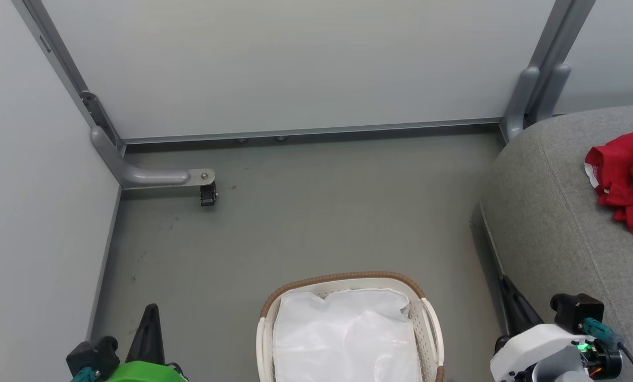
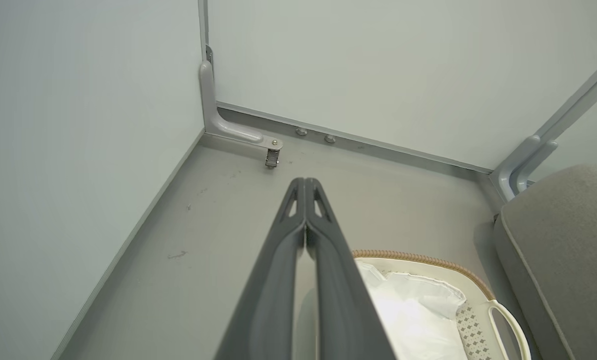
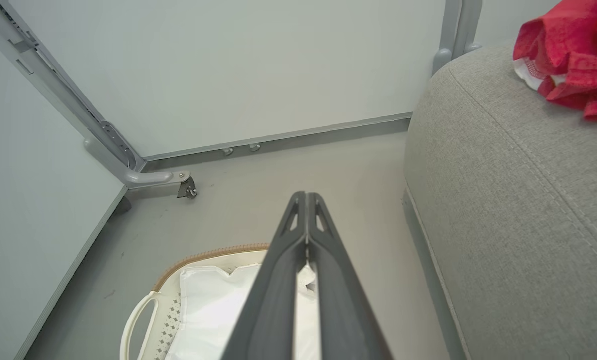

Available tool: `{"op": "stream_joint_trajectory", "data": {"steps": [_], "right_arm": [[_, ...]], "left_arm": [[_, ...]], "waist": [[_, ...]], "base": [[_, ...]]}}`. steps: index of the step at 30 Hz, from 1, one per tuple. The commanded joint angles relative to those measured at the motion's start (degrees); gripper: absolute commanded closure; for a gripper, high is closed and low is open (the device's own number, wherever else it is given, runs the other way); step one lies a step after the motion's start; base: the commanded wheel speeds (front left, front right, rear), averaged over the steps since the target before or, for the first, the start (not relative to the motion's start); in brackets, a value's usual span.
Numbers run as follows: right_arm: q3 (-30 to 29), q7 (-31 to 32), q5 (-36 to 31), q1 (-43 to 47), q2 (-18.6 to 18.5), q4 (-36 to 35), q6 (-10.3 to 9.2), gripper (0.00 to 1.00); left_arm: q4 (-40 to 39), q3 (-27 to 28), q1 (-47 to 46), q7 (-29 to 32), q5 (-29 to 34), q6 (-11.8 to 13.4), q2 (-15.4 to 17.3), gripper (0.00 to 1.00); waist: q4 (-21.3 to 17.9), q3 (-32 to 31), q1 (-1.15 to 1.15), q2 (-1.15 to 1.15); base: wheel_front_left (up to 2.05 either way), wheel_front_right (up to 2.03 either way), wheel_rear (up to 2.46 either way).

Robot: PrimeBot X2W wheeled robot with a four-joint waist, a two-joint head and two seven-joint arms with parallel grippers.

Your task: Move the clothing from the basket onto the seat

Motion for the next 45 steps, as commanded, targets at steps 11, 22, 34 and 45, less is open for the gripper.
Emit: {"op": "stream_joint_trajectory", "data": {"steps": [11,22,34,45], "right_arm": [[-1.0,3.0,13.2,-0.7,-0.3,-3.0,-0.01,1.00],[-1.8,5.8,23.8,-0.8,-0.4,-4.5,-0.01,1.00],[-2.5,8.2,33.2,-1.0,-0.5,-5.7,-0.02,1.00],[-3.2,10.3,40.9,-1.1,-0.5,-6.7,-0.02,1.00]], "left_arm": [[-2.7,1.3,-1.6,3.1,-12.5,0.0,0.2,1.00],[-4.0,2.2,-2.5,5.9,-22.7,0.0,0.2,1.00],[-5.2,3.0,-3.2,8.4,-31.6,-0.1,0.3,1.00],[-6.2,3.7,-3.8,10.4,-38.9,-0.1,0.3,1.00]], "waist": [[0.0,-0.2,0.00,0.00],[0.0,-0.3,0.00,0.00],[0.0,-0.5,0.00,0.00],[0.1,-0.7,0.00,0.00]], "base": [[0.00,0.00,0.00],[0.00,0.00,0.00],[0.00,0.00,0.00],[0.00,0.00,0.00]]}}
